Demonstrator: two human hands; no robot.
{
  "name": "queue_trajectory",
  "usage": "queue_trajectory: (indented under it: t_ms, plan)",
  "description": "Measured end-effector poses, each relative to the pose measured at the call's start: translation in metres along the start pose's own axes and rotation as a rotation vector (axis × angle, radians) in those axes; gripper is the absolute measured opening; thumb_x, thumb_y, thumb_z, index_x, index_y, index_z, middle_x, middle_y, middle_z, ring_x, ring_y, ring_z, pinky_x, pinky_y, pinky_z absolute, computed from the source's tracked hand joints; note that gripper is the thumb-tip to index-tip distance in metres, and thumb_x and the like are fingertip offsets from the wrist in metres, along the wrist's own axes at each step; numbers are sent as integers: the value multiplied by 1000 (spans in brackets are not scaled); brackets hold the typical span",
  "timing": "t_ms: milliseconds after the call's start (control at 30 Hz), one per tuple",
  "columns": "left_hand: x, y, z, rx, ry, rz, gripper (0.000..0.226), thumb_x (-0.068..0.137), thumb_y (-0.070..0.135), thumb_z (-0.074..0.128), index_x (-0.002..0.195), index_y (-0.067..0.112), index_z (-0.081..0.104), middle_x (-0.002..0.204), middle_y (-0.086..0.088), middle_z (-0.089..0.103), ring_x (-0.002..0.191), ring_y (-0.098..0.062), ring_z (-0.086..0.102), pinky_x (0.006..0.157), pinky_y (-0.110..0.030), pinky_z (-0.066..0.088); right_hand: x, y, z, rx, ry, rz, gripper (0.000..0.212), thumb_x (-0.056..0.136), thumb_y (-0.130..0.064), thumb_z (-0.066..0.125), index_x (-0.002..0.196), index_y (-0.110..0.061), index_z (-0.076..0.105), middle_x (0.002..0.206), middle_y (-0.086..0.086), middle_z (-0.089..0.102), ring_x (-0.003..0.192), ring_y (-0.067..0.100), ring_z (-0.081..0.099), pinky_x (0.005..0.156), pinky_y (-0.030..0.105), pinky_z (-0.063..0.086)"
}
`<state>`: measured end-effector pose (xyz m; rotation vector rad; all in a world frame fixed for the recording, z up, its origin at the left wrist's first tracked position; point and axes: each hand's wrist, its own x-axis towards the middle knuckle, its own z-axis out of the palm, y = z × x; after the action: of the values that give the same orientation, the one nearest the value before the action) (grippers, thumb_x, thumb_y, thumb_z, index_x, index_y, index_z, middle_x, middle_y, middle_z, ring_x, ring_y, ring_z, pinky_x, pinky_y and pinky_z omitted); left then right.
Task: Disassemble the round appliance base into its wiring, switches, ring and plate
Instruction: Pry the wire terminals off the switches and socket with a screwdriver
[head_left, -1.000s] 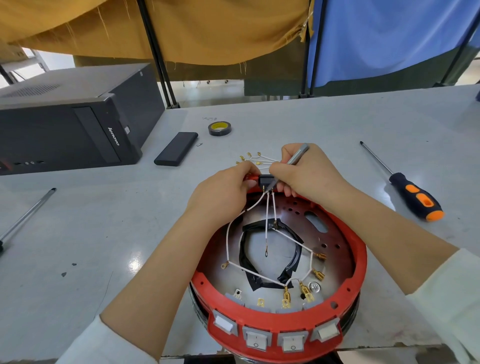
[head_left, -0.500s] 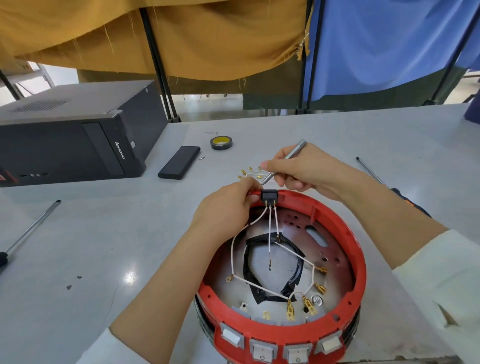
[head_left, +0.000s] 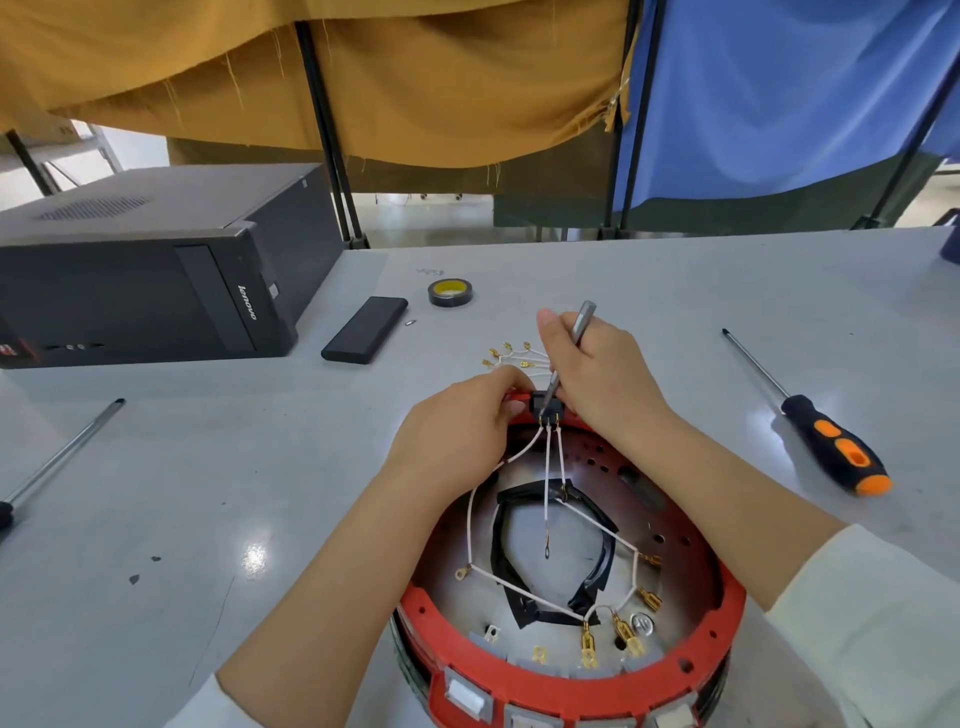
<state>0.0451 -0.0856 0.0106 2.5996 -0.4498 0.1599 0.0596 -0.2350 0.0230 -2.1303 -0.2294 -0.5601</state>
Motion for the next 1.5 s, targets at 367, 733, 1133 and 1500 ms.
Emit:
queue_trajectory:
  t_ms: [367, 733, 1133, 1500]
  plan:
    - [0, 0, 0, 1, 1, -9, 19, 97, 31, 41, 111, 40, 51, 102, 11, 62, 94, -15, 56, 69, -29, 36, 3, 5, 4, -25, 11, -18, 49, 97, -44, 39, 58, -16, 31, 51, -3, 36, 47, 9, 35, 49, 22, 32]
    - [0, 1, 0, 11, 8, -8, 18, 97, 31, 42, 109, 39, 51, 100, 10, 63, 92, -16, 56, 67, -29, 35, 2, 4, 8, -33, 67, -112, 49, 98, -40, 43, 54, -25, 29, 43, -6, 32, 46, 8, 40, 46, 19, 28]
    - [-1, 2, -2, 33, -12, 8, 26, 97, 28, 39, 118, 40, 48, 106, 9, 64, 96, -19, 58, 70, -32, 42, -11, -8, 2, -232, -67, -258, 49, 87, -58, 28, 59, -19, 33, 49, 1, 41, 52, 20, 43, 56, 28, 29]
    - [2, -1, 2, 5, 7, -5, 22, 97, 28, 41, 113, 37, 52, 109, 5, 64, 96, -21, 57, 69, -31, 37, 11, 2, 9, -75, -96, -27, 51, 99, -43, 38, 54, -20, 46, 50, -8, 46, 49, 5, 46, 52, 15, 35]
